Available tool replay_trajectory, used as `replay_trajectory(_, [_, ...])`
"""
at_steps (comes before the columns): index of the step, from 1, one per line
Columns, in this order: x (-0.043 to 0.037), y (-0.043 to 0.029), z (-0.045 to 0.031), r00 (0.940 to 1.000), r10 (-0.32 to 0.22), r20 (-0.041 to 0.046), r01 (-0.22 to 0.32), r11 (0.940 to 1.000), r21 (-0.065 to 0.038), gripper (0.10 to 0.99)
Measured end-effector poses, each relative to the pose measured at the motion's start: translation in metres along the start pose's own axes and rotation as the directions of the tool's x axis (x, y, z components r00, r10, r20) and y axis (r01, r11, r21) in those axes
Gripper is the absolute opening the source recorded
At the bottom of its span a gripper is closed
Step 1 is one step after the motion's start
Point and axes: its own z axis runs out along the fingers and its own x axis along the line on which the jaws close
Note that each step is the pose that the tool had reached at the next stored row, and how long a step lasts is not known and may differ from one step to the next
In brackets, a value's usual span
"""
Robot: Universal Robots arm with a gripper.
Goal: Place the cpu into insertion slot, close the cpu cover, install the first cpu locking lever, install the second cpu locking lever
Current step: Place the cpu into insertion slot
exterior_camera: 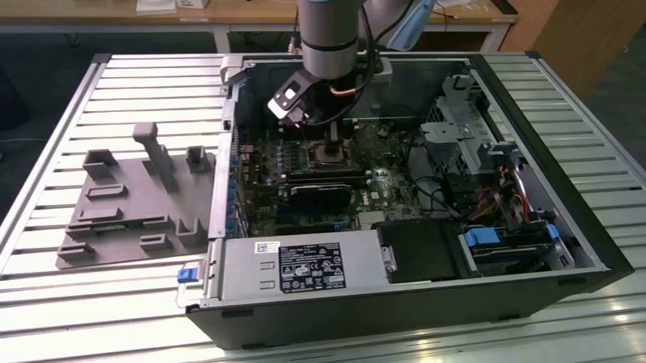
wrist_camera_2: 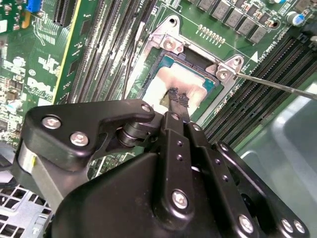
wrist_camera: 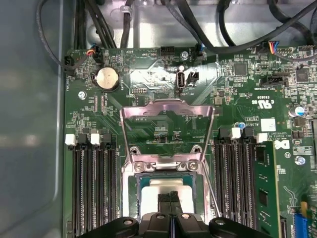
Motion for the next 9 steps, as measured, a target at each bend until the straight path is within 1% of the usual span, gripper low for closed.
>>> replay_trajectory(5, [0.0000, 0.0009, -0.0096, 1.0000, 0.000, 0.0004, 0.000, 1.0000, -0.001, 0.102])
replay_trajectory(9, [0.0000, 0.0017, -0.0195, 1.0000, 0.000, 0.0003, 0.000, 1.0000, -0.002, 0.102])
